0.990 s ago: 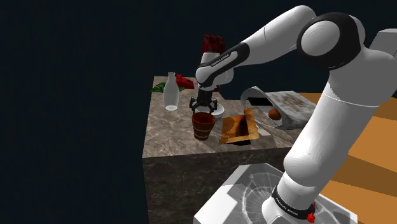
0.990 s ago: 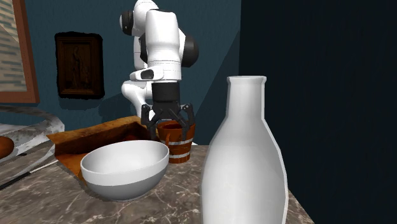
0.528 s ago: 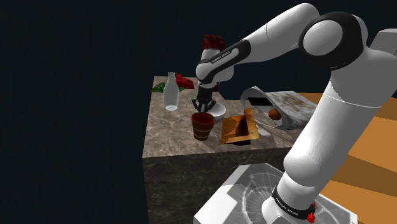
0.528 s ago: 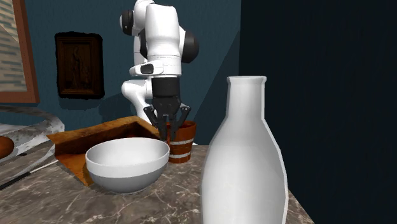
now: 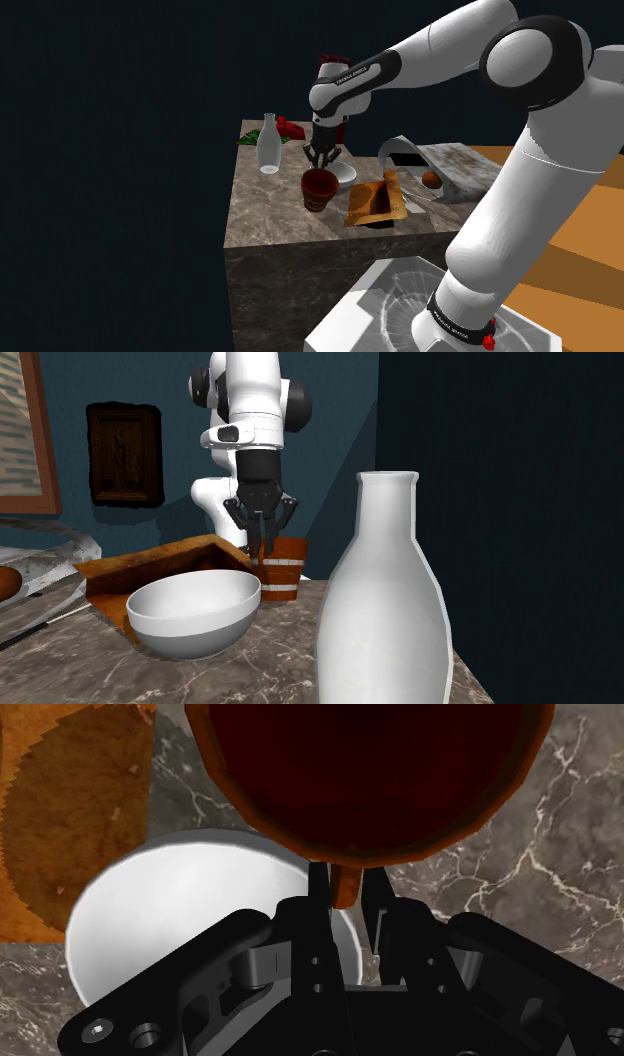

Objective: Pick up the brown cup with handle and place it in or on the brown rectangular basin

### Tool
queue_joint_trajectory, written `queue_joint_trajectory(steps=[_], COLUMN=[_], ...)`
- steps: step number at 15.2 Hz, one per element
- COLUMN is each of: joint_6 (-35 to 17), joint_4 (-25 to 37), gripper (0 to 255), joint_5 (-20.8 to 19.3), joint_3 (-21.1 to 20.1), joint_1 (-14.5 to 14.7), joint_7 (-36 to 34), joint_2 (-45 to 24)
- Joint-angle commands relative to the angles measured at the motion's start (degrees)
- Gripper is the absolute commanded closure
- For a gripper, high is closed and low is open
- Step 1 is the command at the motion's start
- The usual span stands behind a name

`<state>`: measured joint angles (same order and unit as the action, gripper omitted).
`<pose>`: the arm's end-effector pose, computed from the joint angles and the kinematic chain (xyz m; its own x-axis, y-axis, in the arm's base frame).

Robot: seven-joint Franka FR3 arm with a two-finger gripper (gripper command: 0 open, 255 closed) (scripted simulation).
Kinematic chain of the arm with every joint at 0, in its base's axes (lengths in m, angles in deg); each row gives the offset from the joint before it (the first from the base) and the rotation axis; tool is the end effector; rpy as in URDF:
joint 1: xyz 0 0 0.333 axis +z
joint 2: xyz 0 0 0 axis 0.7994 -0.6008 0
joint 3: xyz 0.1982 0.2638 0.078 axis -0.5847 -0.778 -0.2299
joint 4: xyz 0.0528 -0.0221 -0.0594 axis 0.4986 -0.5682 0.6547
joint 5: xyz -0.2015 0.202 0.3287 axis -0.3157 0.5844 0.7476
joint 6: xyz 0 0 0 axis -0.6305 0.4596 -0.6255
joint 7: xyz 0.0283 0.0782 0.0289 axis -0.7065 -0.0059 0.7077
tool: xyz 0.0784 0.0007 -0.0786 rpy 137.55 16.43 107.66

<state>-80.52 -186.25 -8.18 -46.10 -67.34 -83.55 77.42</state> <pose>0.5645 -0.1024 0.4076 0.7239 -0.6898 -0.0095 -0.6898 -0.7236 -0.0239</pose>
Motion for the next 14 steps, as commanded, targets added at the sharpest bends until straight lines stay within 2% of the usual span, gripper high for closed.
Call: queue_joint_trajectory(steps=[1,14], joint_6=[1.58,11.40], joint_4=[0.85,7.94], gripper=[255,255], joint_5=[0.03,0.08], joint_3=[-0.03,0.05], joint_1=[0.03,-0.02], joint_7=[-0.10,-0.22], joint_2=[0.78,3.52])
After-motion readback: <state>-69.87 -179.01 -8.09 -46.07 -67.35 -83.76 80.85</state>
